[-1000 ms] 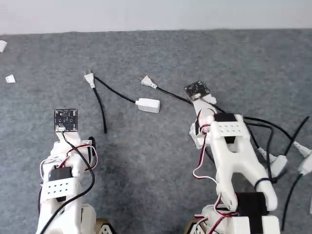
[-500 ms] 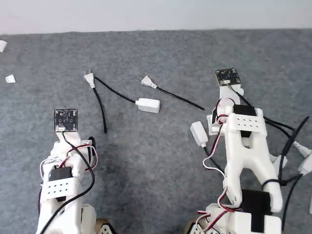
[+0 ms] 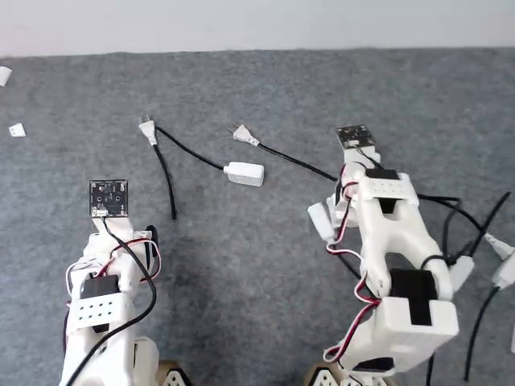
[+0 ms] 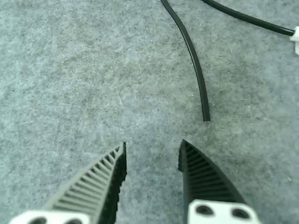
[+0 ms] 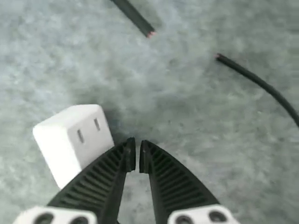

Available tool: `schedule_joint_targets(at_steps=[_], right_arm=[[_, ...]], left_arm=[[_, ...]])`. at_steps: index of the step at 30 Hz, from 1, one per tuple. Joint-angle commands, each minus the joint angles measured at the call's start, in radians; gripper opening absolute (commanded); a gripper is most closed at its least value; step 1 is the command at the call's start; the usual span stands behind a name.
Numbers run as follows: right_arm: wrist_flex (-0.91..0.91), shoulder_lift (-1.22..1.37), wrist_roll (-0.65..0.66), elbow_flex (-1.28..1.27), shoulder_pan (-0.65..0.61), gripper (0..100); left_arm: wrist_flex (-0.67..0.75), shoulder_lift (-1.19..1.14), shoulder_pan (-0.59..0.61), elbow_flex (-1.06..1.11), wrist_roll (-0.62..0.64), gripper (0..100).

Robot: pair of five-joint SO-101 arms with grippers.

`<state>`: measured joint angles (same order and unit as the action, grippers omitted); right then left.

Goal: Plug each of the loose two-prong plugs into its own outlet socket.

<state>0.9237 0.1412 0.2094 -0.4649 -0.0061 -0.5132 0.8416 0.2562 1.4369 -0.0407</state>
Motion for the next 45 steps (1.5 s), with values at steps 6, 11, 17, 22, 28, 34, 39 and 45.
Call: schedule_joint_targets(at_steps=[6,11,17,22,28,34,39,45], right_arm=[[0.027,-0.159,-0.012,-0.055,-0.16,1.0],[-0.042,-0.335,-0.012,-0.195,-0.203,1.0],[-0.058,-0.49,-0.012,-0.261,-0.202,1.3],[-0.058,-0.591,-0.012,-0.315,-0.213,1.0],[-0.041,-0.82,-0.005,-0.468,-0.403,1.0],[-0.045,-0.865,-0.012,-0.545,-0.541,1.0],[-0.148,-0.699,-0.003,-0.542,-0.473,1.0],[-0.217,-0.556,0.031,-0.474,-0.372,1.0]], left_arm=[[0.018,0.012,0.008,-0.044,-0.009,17],[0.018,0.012,0.008,-0.044,-0.009,17],[0.018,0.012,0.008,-0.044,-0.009,17],[0.018,0.012,0.008,-0.044,-0.009,17],[0.018,0.012,0.008,-0.044,-0.009,17],[0.018,0.012,0.008,-0.044,-0.009,17],[0.018,0.012,0.008,-0.044,-0.009,17],[0.018,0.012,0.008,-0.044,-0.009,17]])
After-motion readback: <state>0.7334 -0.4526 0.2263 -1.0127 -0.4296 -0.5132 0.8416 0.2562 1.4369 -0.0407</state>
